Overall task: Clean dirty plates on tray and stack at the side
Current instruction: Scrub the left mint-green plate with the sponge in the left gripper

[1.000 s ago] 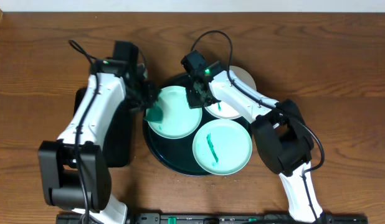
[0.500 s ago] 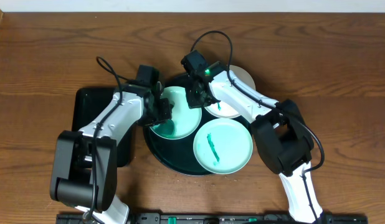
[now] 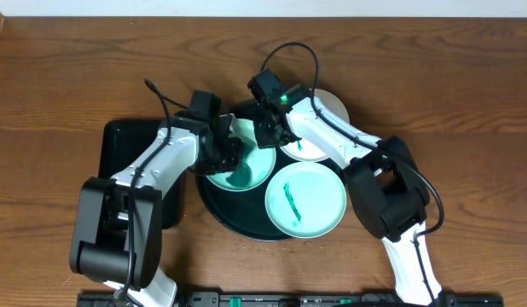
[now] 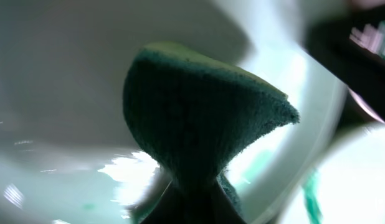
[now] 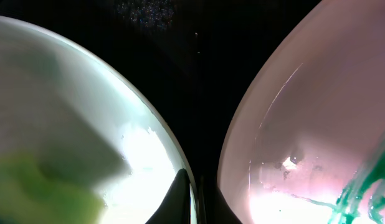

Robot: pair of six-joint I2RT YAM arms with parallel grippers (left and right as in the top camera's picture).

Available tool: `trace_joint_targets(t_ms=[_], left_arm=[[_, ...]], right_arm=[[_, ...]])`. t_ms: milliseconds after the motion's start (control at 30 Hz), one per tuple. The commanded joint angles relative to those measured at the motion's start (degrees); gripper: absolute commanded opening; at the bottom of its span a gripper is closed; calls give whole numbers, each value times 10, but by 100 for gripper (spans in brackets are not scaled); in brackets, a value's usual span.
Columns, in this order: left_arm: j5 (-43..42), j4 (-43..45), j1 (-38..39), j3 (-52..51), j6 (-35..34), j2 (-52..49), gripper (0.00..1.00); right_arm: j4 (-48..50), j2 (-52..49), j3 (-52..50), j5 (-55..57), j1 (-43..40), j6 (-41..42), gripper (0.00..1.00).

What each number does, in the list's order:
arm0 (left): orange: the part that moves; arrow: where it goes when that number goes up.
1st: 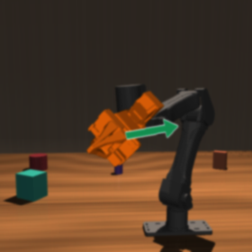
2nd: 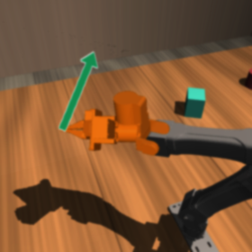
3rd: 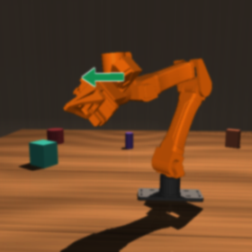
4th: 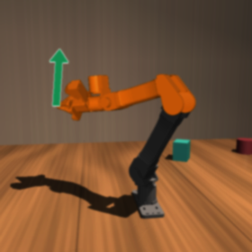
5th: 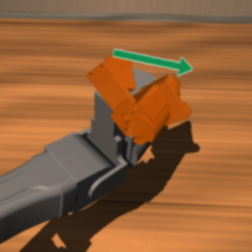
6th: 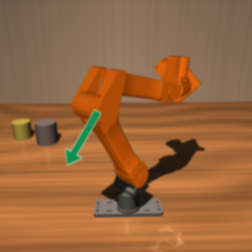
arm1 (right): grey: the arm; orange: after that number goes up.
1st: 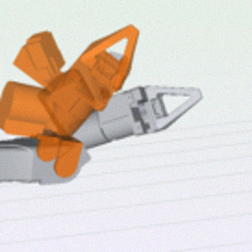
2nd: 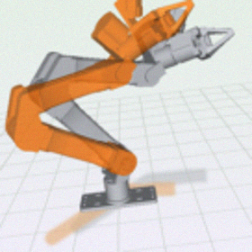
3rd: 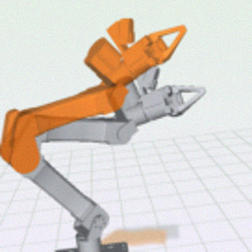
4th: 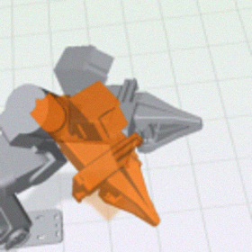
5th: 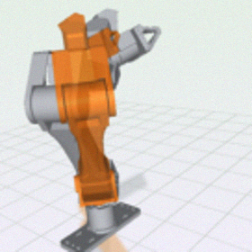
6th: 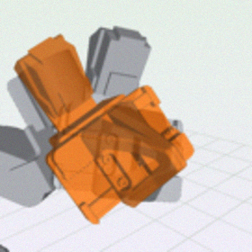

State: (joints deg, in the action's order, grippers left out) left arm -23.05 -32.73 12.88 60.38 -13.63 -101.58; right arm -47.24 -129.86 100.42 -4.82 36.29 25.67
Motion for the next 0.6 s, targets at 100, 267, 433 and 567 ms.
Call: trace_joint_targets(t_ms=[100,267,433,567], left_arm=[[308,3,-1,-7,-118,-8,7],[344,-9,0,4,-125,-6,7],[344,-80,0,57,-135,10,7],[340,-146,0,110,-135,37,7]], right_arm=[[5,-4,-10,-31,13,19,1],[5,-4,-11,-31,13,19,1],[1,-4,-12,-31,12,19,1],[-3,-4,-12,-32,12,19,1]])
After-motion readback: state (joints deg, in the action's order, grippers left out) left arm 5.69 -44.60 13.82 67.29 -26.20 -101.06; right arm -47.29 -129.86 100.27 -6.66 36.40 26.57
